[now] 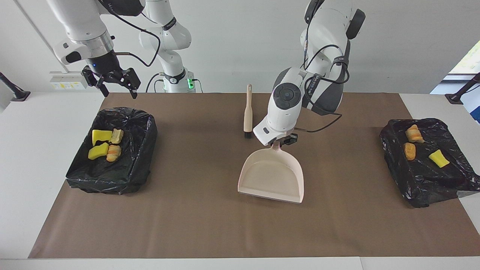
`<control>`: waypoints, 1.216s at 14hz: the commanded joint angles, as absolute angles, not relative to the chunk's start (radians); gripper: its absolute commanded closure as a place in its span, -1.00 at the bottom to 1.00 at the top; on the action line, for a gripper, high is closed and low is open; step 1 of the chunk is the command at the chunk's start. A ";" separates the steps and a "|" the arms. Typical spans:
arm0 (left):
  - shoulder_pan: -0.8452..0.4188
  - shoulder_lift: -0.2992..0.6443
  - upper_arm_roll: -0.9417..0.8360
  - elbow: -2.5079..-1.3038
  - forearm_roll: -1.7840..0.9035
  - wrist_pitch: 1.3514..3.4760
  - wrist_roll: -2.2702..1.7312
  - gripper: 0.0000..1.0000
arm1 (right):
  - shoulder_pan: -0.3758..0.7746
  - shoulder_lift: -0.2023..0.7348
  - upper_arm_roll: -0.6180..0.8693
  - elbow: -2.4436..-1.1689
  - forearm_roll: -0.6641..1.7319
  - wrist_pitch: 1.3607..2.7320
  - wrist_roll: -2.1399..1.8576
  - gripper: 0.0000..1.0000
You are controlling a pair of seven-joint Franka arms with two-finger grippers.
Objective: Sweep and dump trash in bin
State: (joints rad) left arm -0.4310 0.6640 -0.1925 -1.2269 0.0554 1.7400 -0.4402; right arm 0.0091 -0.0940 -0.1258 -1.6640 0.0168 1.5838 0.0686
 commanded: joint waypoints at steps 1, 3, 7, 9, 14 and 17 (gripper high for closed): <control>-0.460 0.701 -0.169 -1.178 0.060 1.764 -0.448 1.00 | 0.006 -0.092 -0.115 -1.652 0.029 1.575 0.046 -1.00; -0.468 0.684 -0.170 -1.238 0.061 1.805 -0.446 1.00 | 0.009 -0.091 -0.110 -1.658 0.026 1.624 0.043 -1.00; -0.457 0.661 -0.172 -1.293 0.057 1.835 -0.443 0.93 | 0.008 -0.091 -0.101 -1.657 0.037 1.611 0.043 -1.00; -0.457 0.658 -0.170 -1.295 0.057 1.830 -0.460 -0.21 | 0.009 -0.091 -0.100 -1.657 0.037 1.611 0.043 -1.00; -0.425 0.568 -0.166 -1.346 0.067 1.813 -0.440 -1.00 | 0.008 -0.091 -0.101 -1.657 0.037 1.611 0.043 -1.00; -0.327 0.343 -0.169 -1.573 0.060 1.822 -0.414 -1.00 | 0.008 -0.091 -0.101 -1.657 0.037 1.611 0.043 -1.00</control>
State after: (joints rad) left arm -0.3872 0.5376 -0.1653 -1.3487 0.0589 1.8054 -0.4392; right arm 0.0121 -0.0940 -0.1013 -1.6636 0.0192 1.6143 0.0673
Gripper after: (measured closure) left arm 0.000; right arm 0.000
